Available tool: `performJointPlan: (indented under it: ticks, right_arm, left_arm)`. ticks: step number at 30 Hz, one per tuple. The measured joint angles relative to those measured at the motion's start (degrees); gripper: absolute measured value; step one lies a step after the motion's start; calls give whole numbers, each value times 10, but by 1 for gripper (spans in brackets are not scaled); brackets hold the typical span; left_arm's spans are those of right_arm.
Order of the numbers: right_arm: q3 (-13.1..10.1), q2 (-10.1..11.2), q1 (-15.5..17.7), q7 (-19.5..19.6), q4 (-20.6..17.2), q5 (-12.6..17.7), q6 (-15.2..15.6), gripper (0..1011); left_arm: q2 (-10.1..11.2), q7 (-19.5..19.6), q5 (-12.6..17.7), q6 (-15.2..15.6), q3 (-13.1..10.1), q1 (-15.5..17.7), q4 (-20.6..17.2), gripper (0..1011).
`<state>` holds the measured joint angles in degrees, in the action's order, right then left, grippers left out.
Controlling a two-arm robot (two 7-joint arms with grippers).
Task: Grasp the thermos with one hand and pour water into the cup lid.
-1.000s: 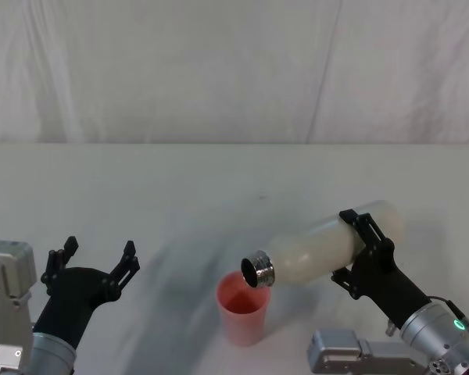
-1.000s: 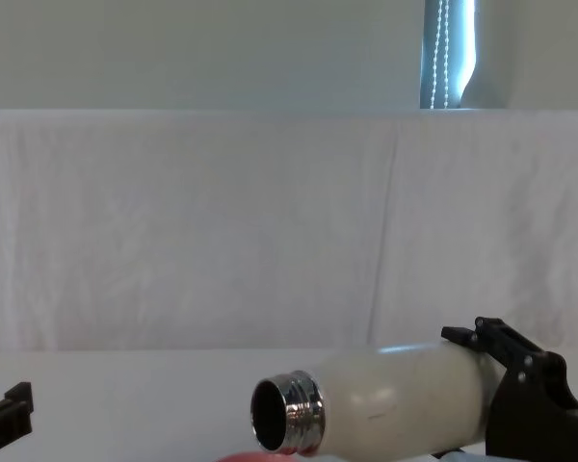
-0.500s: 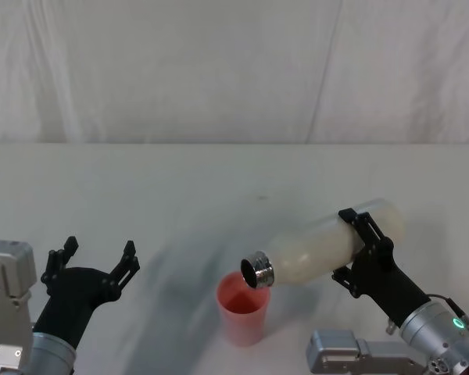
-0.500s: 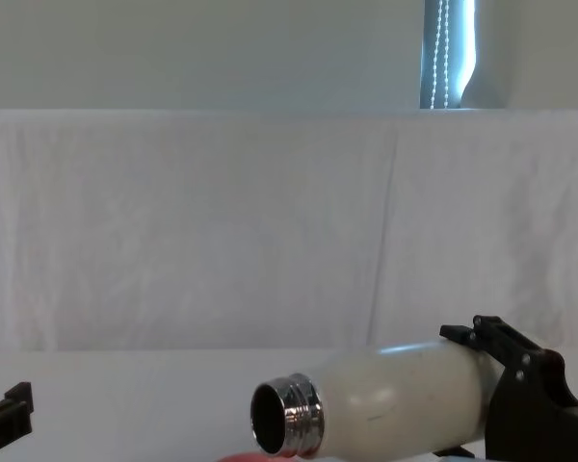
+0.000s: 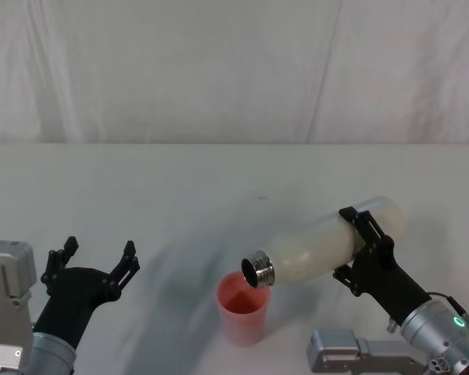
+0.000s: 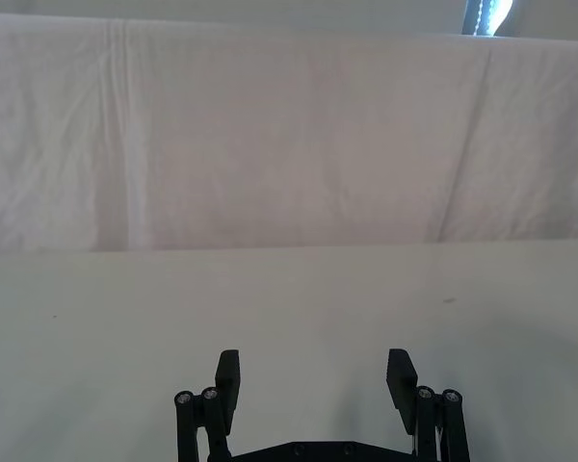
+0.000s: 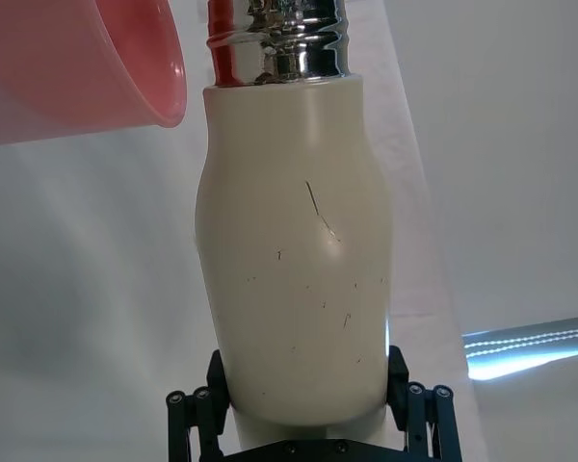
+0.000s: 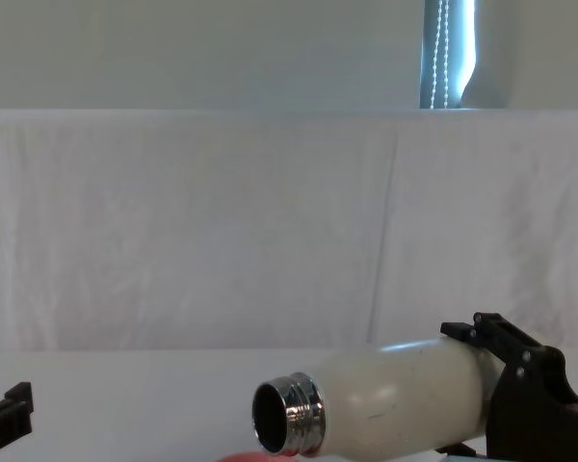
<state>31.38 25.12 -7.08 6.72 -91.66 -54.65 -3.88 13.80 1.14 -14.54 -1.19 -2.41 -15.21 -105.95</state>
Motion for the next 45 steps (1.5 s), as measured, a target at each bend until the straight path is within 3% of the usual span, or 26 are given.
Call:
performJointPlan:
  ticks: [45]
  right_arm:
    - [8,3,-5,-1,-1,-7,4,964]
  left_arm:
    - [0,0,0,0,0,0,0,1001]
